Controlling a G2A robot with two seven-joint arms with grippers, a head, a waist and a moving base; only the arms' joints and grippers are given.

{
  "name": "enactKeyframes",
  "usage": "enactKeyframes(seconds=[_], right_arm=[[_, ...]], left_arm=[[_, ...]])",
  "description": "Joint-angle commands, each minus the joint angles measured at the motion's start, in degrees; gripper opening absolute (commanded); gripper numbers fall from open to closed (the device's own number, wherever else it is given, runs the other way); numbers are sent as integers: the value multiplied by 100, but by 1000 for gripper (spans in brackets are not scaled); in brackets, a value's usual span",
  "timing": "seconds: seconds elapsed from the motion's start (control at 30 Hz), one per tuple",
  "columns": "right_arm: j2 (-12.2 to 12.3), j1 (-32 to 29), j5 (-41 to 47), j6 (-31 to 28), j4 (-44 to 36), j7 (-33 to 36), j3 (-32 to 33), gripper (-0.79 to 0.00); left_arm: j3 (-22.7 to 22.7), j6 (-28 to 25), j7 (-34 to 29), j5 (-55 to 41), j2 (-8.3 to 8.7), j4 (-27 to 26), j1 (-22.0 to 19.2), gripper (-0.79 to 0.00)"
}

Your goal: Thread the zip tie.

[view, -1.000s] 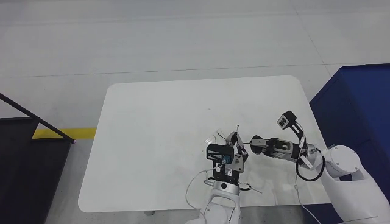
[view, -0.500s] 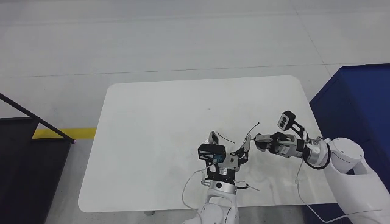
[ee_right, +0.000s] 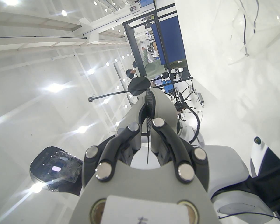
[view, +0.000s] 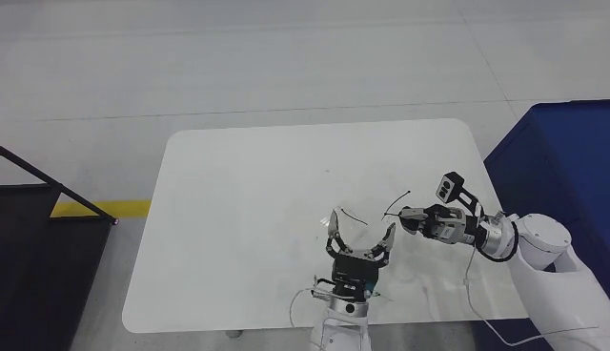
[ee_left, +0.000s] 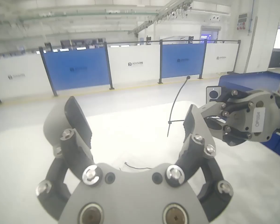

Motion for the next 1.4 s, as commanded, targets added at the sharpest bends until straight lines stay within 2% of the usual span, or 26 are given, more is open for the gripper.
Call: enactKeyframes(seconds=[0.0, 0.13, 0.2, 0.23, 0.27, 0.33, 0.47, 0.53, 0.57, 0.8, 0.83, 0.93, 1.37], right_arm=[[0, 0, 0, 0, 0, 0, 0, -785], [0, 0, 0, 0, 0, 0, 0, -785], [0, 0, 0, 0, 0, 0, 0, -785], [0, 0, 0, 0, 0, 0, 0, -785], [0, 0, 0, 0, 0, 0, 0, -785], [0, 0, 0, 0, 0, 0, 0, -785], [0, 0, 0, 0, 0, 0, 0, -785], [0, 0, 0, 0, 0, 0, 0, -785], [0, 0, 0, 0, 0, 0, 0, -785], [0, 0, 0, 0, 0, 0, 0, -785], [0, 0, 0, 0, 0, 0, 0, -785], [0, 0, 0, 0, 0, 0, 0, -785], [0, 0, 0, 0, 0, 0, 0, -785]], left_arm=[[45, -112, -122, 113, -27, 37, -4, -252], [101, 88, -392, 538, -105, 340, -115, -132], [146, 64, -665, 580, -179, 478, -238, -123], [163, 66, -732, 584, -215, 523, -290, -148], [176, 72, -803, 559, -250, 579, -326, -212], [201, 80, -896, 571, -314, 733, -408, -212], [251, 105, -951, 599, -431, 1012, -520, -268], [251, 117, -892, 551, -478, 1059, -527, -388], [240, 128, -854, 522, -495, 1070, -520, -403], [118, 133, -659, 349, -535, 1166, -488, -477], [108, 128, -664, 344, -538, 1184, -489, -517], [98, 114, -634, 372, -549, 1225, -496, -523], [205, 121, -540, 308, -533, 1248, -498, -662]])
